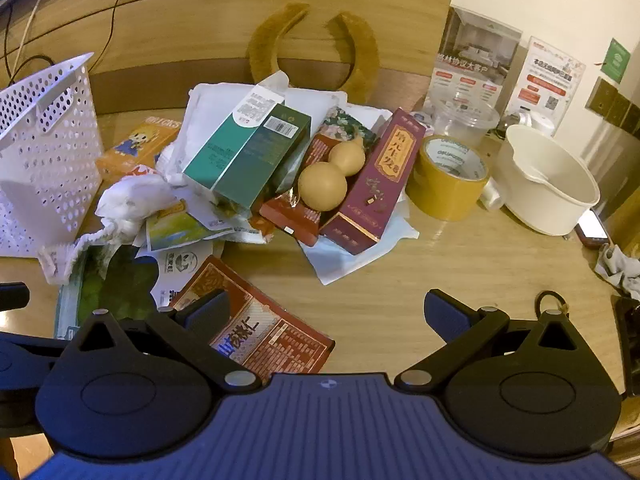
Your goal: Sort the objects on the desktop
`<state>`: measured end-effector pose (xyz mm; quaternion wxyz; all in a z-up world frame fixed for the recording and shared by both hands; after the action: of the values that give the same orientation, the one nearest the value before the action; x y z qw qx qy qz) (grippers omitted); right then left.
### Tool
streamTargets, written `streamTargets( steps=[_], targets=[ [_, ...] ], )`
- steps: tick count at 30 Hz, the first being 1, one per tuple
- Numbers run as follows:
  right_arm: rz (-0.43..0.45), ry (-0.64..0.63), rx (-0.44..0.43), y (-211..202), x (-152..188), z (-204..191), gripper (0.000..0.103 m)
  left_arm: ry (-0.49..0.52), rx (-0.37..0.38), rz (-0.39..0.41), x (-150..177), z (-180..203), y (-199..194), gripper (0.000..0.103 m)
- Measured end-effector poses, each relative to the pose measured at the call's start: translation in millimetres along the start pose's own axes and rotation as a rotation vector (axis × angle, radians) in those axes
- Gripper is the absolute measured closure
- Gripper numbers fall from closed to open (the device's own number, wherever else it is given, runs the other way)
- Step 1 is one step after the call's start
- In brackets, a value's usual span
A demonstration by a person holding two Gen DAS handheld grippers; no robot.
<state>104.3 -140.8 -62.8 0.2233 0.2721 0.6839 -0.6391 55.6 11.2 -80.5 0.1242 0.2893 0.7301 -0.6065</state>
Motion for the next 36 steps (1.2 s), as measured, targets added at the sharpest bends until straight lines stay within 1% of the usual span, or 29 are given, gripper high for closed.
streamTargets(
  steps=[36],
  targets=[
    [-0.004,0.001,-0.005,-0.3,4.0,1.4,0.0,-0.003,0.01,-0.02,3.2,2.3,2.2,0.0]
  ],
)
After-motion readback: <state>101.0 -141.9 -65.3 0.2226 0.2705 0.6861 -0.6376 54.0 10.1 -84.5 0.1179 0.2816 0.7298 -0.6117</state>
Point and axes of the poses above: each gripper's, at about its wrist camera, not at the fingertips, and y roughly the way its jaws point, z to its right, x to its underside, the point moved 10 cm from there along y, roughly the way its jaws point, and after that the axes turned 13 degrees about y, right-handed, at the moved point
